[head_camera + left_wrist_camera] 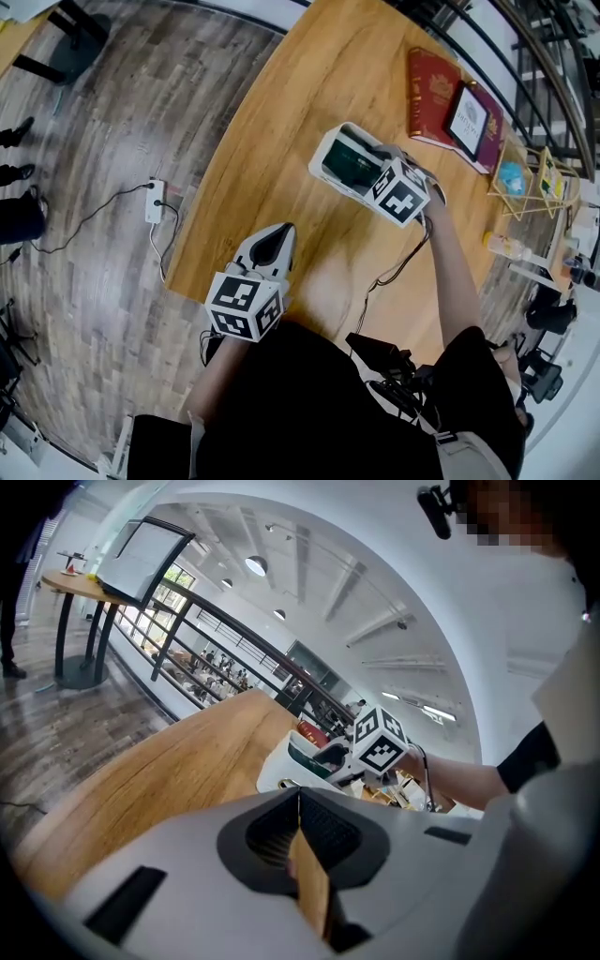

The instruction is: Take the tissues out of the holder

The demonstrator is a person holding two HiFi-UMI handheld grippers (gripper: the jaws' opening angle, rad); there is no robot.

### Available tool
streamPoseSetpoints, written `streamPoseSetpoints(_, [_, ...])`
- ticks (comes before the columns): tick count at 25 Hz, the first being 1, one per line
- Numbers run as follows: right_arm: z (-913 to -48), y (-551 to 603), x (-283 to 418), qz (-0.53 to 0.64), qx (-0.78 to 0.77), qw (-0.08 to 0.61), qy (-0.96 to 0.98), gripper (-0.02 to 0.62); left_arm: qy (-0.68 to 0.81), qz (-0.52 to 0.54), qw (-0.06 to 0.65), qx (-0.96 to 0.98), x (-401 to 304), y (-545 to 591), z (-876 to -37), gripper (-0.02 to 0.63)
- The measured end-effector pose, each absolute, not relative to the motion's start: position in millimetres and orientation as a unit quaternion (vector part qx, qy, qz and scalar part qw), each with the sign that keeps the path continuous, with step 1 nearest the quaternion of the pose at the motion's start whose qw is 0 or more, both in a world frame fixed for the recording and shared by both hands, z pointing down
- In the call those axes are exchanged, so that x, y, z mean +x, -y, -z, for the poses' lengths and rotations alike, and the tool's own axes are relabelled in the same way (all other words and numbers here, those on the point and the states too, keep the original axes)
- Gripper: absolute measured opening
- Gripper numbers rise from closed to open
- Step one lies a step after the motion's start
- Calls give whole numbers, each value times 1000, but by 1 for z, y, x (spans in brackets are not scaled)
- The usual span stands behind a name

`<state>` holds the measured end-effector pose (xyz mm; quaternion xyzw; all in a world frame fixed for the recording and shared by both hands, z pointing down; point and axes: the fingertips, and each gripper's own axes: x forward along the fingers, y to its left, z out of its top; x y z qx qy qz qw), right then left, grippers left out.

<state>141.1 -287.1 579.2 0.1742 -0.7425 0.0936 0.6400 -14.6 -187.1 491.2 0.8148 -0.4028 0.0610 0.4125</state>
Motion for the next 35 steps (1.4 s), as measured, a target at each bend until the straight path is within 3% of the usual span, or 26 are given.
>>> streamPoseSetpoints(20, [-573,291,141,-90,189,640,740,253,396,-64,421,814,-11,182,-498,12])
streamPoseSetpoints(35, [-526,289,148,-77,249,592,762,249,380,-70,413,825,0,179,-492,12])
